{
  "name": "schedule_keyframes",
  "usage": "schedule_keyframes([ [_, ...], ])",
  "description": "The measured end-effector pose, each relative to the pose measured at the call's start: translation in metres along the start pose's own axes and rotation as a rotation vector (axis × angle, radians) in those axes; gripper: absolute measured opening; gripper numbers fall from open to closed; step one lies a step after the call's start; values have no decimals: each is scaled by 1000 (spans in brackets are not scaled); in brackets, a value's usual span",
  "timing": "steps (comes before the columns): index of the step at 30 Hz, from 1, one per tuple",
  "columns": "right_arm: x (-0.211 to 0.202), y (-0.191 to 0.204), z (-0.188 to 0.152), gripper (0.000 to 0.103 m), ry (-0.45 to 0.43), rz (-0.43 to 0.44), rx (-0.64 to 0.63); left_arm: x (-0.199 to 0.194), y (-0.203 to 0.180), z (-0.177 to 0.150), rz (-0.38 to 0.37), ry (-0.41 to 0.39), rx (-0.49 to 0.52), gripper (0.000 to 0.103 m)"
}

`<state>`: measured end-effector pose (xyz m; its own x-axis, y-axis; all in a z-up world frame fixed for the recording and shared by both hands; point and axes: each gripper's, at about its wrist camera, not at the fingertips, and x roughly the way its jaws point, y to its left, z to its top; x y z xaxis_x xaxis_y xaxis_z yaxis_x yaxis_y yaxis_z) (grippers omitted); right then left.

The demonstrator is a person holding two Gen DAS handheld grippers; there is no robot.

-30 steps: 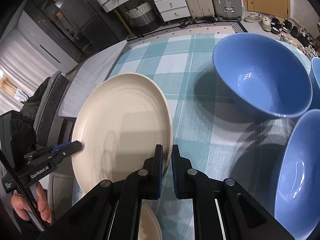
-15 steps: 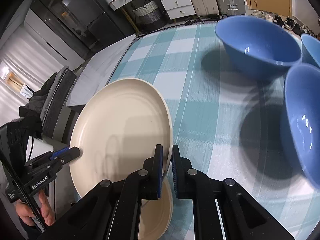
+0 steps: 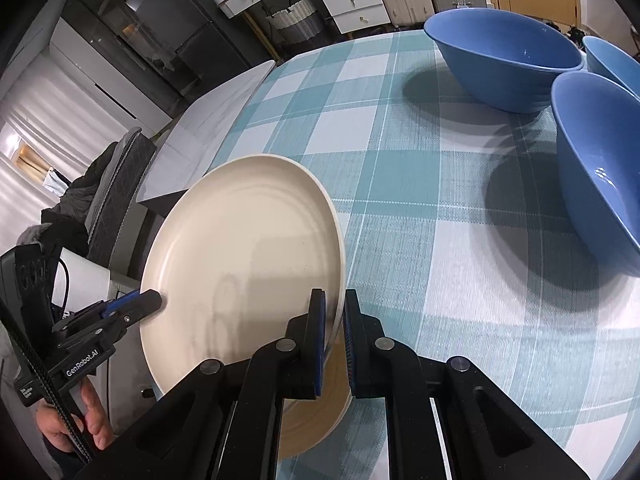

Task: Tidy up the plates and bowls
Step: 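Carry the cream plate over the other cream plate with both tools, then lower the held cream plate onto the other cream plate with both tools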

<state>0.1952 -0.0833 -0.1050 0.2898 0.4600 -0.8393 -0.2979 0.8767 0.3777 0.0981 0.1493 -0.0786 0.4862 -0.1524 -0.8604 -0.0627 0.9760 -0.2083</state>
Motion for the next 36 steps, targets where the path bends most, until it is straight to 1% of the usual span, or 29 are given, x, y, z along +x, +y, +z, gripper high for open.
schedule_keyframes([
  [9,-3,4,-22,9,-10,18,5,5,3,-17,20,19,18,14],
  [15,-2,8,-32,9,-21,-16,-32,7,2,-24,38,22,38,14],
  [20,1,8,-39,9,-18,-19,-38,8,-1,-28,62,14,55,14],
  [27,0,0,-43,9,-19,10,-8,13,-4,-37,91,13,84,14],
  [36,-9,1,-46,11,-24,28,14,14,-2,-38,79,19,74,14],
])
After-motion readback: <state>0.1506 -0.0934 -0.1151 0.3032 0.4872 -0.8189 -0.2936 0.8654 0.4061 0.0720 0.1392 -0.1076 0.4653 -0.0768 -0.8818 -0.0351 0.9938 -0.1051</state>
